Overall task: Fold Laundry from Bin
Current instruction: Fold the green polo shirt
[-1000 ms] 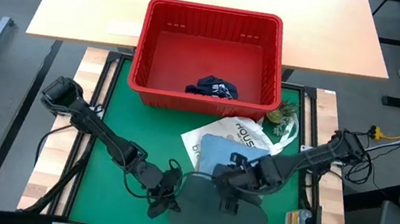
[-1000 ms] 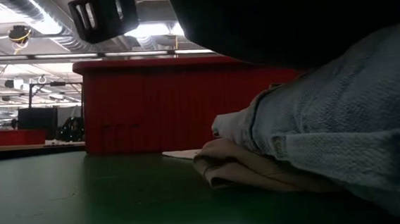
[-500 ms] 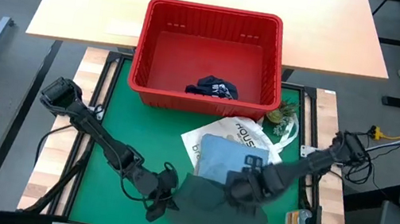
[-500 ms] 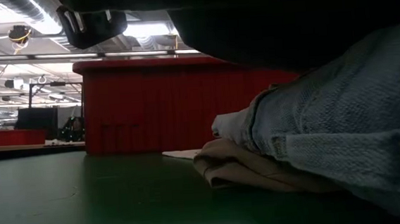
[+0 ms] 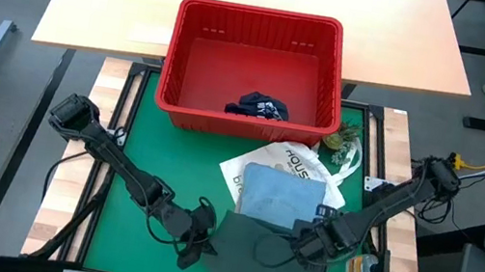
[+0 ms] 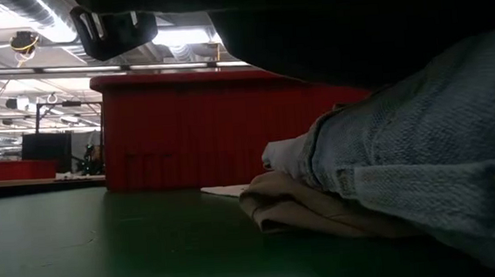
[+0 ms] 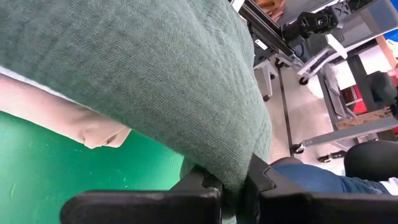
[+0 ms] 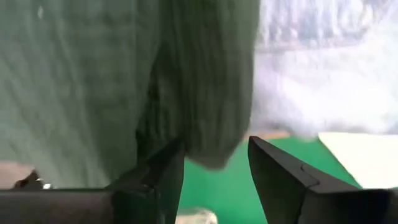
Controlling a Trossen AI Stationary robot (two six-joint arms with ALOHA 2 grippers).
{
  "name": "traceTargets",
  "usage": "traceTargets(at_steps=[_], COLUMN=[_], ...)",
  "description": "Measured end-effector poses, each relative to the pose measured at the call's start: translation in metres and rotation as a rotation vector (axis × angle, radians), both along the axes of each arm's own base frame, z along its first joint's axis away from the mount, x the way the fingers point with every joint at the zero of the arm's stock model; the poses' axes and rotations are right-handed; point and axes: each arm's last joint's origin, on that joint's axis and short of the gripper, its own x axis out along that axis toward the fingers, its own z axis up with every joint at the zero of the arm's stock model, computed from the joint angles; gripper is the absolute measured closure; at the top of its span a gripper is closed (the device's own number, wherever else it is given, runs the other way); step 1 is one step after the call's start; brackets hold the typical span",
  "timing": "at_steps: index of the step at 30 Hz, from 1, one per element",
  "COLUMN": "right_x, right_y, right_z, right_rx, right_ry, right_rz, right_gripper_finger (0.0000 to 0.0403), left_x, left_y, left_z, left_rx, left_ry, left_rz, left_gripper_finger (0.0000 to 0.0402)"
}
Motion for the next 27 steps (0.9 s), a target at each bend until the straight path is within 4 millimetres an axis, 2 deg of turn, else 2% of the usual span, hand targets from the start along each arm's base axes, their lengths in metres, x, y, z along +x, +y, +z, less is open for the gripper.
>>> traceTargets(at_steps=[5, 9, 13, 17, 27], right_x=[-0.02, -0.034, -0.036, -0.033, -0.017], right_y=[-0.003, -0.002, 0.007, 0.014, 0.031], right_z=[0.025, 0.048, 0.059, 0.055, 0.02], right_rx=[0.027, 0.05, 0.079, 0.054, -0.045], right_ry=[-0.066, -0.238, -0.426, -0.468, -0.377], right_rz=[-0.061, -0.123, -0.185, -0.182, -0.161], right_gripper_finger=[0.0226, 0.0226, 0.0226, 0.0226, 0.0226], left_x=[0.0, 0.0, 0.0, 0.0, 0.0], left_y=[0.0, 0.0, 0.0, 0.0, 0.0], left_z=[0.0, 0.0, 0.0, 0.0, 0.0], left_rx=[0.001, 0.0, 0.001, 0.001, 0.002], left_ry=[0.002, 0.002, 0.002, 0.002, 0.003], left_rz=[0.0, 0.001, 0.0, 0.0, -0.001], left_gripper_finger=[0.0397, 0.0394, 0.0391, 0.039, 0.0388])
